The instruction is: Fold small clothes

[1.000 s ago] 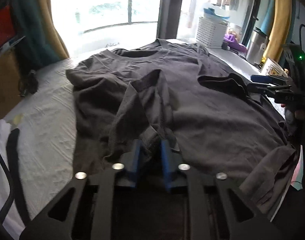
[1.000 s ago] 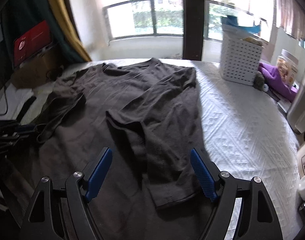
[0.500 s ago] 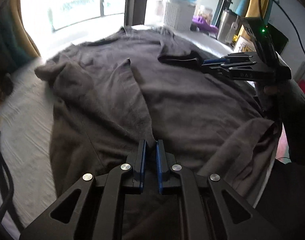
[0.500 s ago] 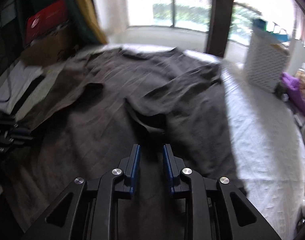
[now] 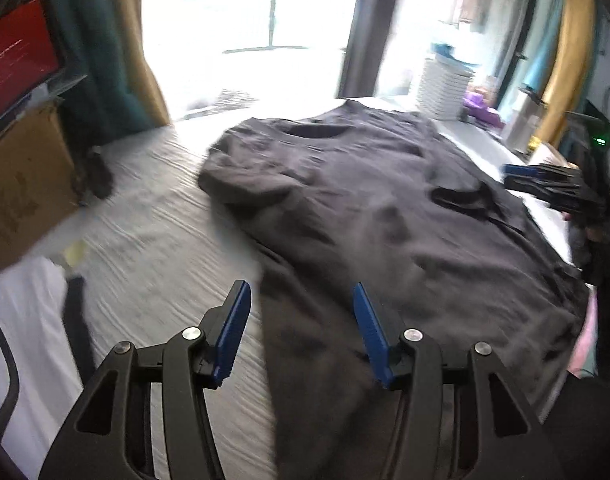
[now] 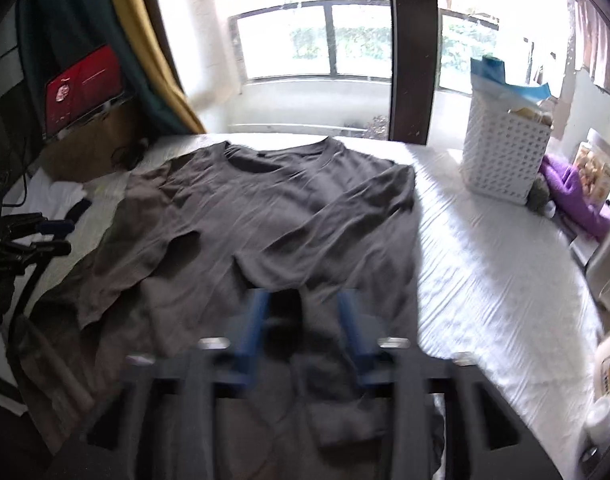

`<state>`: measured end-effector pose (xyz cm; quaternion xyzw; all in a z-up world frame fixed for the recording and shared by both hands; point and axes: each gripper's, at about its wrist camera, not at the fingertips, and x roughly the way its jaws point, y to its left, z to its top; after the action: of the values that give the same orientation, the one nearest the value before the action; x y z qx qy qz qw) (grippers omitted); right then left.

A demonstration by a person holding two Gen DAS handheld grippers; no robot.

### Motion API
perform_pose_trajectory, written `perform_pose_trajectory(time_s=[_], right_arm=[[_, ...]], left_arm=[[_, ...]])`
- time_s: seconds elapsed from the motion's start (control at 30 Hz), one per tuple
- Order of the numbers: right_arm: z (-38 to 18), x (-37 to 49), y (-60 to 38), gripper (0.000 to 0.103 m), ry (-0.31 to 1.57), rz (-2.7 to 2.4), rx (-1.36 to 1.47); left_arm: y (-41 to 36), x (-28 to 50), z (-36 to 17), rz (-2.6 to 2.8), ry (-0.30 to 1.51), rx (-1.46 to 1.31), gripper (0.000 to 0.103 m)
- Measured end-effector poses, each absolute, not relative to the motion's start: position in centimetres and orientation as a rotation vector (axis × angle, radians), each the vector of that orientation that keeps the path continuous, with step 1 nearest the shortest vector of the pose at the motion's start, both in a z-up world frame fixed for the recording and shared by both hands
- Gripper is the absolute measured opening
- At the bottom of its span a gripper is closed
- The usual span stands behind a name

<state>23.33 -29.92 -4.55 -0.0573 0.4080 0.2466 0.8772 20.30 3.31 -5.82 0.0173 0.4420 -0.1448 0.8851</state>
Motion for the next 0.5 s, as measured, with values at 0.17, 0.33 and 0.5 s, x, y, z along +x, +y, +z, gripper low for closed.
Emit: perform_pose_trajectory(time_s=[0.17, 0.33, 0.5], right_arm=[[-4.4, 26.4, -29.7, 0.074, 0.830, 0.486, -0.140], [-4.9, 29.8, -30.1, 0.074, 0.834, 0.468, -0.144], [-6.4, 33.8, -31.5, 0.074, 0.852, 0.425, -0.109]], left_arm=[[4.0, 24.4, -6.9, -0.229, 0.899, 0.039, 0.053], [4.1, 27.8, -8.4, -0.193, 0.883, 0.025, 0.053], [5.2, 30.2, -9.3, -0.221, 0.883, -0.082, 0.053]])
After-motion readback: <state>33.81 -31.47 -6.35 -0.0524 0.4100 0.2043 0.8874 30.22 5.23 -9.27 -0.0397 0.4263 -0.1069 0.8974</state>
